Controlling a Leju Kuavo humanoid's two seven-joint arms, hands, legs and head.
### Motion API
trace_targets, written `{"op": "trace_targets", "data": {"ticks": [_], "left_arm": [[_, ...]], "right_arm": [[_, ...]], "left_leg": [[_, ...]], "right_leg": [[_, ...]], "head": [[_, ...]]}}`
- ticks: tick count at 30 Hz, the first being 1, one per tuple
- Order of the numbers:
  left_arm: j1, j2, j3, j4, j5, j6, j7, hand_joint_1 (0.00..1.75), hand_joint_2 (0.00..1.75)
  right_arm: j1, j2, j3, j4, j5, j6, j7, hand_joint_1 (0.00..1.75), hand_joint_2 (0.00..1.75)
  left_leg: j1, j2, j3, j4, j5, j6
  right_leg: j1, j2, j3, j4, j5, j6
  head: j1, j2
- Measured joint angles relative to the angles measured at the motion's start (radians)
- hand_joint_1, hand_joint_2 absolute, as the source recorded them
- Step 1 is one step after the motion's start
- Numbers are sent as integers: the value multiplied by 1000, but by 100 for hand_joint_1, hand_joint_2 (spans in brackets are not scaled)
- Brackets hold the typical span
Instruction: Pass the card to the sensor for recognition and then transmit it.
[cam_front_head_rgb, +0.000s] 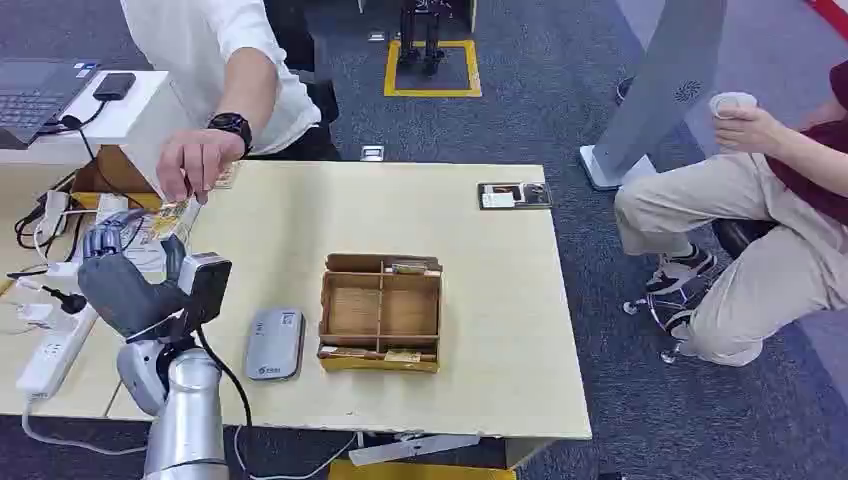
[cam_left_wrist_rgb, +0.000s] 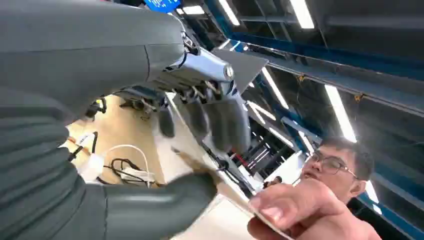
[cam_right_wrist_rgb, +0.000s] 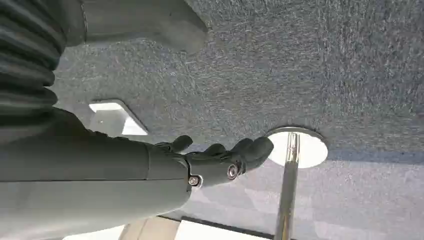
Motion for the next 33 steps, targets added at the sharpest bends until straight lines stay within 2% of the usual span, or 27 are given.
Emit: {"op": "trace_targets", "data": {"ticks": [12,16,24,28,33], "left_arm": [[0,0,10,0,26,0,-20,175,175],[0,0,13,-3,-12,0,-26,175,175],[2,0,20,-3,-9,0,-26,175,175],[5,0,40,-3,-26,0,-27,175,175],[16,0,94,-3,-39,0,-65,175,175]], "right_arm": [[0,0,0,0,-4,0,-8,0,175],[0,0,0,0,-6,0,-16,0,175],[0,0,-1,0,-5,0,-18,0,175],[0,0,-4,0,1,0,-18,0,175],[1,0,-14,0,7,0,-35,0,175]], "left_leg": [[0,0,0,0,0,0],[0,0,0,0,0,0],[0,0,0,0,0,0],[0,0,0,0,0,0],[0,0,0,0,0,0]], "right_leg": [[0,0,0,0,0,0],[0,0,0,0,0,0],[0,0,0,0,0,0],[0,0,0,0,0,0],[0,0,0,0,0,0]], "head": [[0,0],[0,0],[0,0],[0,0],[0,0]]}}
